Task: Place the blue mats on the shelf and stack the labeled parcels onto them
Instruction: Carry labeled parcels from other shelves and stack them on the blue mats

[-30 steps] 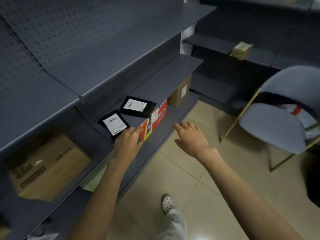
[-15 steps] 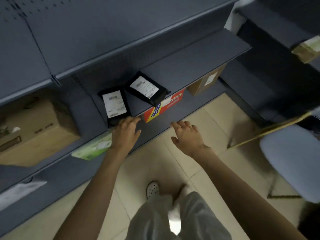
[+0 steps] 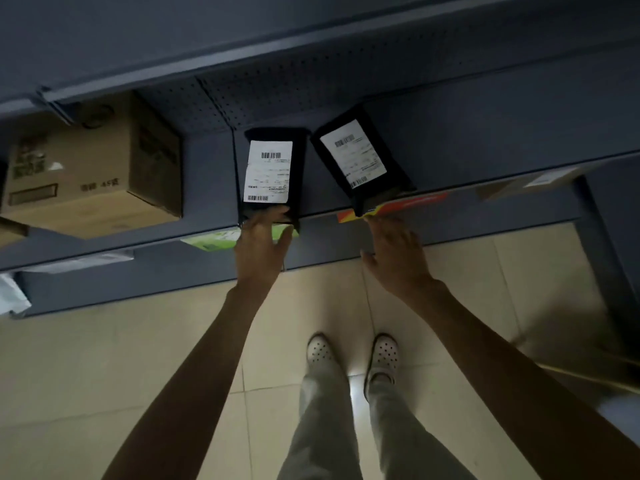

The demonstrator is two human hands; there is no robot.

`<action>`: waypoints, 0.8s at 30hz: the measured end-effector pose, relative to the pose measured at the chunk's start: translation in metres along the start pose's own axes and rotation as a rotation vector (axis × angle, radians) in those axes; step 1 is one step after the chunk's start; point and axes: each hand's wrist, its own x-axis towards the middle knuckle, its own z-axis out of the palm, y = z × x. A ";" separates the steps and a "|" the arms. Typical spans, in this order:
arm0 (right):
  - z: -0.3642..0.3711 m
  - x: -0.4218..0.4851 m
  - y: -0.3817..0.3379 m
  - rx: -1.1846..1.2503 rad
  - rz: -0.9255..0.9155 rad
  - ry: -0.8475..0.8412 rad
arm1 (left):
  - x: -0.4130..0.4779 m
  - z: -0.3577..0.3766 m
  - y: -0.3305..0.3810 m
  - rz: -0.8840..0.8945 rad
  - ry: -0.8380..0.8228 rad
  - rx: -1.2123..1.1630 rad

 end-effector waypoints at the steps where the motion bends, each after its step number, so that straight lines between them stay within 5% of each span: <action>1: 0.006 0.010 0.004 -0.013 0.000 -0.009 | 0.008 0.005 -0.006 -0.033 0.043 -0.045; 10: 0.031 0.121 0.010 0.008 0.097 0.056 | 0.092 0.056 -0.048 -0.152 0.109 0.049; 15: 0.035 0.172 0.015 0.121 0.231 0.011 | 0.124 0.082 -0.063 -0.300 -0.051 0.078; 24: 0.046 0.196 0.027 0.146 0.437 0.084 | 0.117 0.098 -0.079 -0.473 -0.056 0.024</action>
